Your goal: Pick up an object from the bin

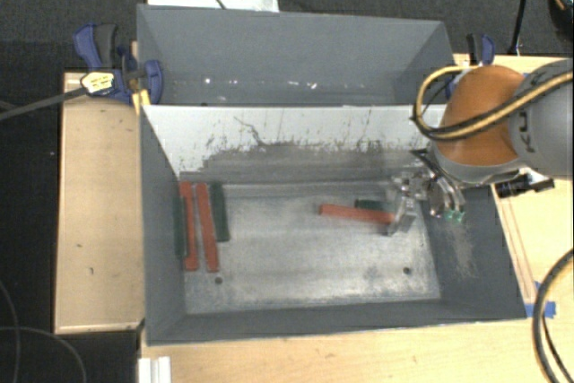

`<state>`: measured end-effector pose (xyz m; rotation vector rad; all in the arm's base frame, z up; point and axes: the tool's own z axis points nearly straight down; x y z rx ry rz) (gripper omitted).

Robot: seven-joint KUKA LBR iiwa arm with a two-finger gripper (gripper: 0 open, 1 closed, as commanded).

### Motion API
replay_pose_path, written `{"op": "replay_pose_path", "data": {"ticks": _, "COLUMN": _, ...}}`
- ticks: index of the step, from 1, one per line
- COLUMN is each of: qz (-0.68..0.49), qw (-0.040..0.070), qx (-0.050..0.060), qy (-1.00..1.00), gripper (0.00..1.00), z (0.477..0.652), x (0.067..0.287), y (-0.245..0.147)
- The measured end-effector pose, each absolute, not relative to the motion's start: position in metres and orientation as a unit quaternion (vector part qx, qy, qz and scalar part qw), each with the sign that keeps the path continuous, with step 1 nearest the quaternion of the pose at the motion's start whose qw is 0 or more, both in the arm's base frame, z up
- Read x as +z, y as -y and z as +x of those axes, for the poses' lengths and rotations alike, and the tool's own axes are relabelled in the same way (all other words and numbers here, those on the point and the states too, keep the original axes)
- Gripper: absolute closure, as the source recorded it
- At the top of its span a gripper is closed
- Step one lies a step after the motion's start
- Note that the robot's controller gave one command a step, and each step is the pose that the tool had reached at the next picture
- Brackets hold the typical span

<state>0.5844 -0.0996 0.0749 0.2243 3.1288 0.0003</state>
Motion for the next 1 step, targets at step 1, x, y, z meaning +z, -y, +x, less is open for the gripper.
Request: {"op": "replay_pose_path", "data": {"ticks": 1, "qz": 0.055, "qw": 0.005, "qx": 0.000, "qy": -0.998, "gripper": 1.00, "z": 0.5807, "x": 0.2172, "y": 0.0748}}
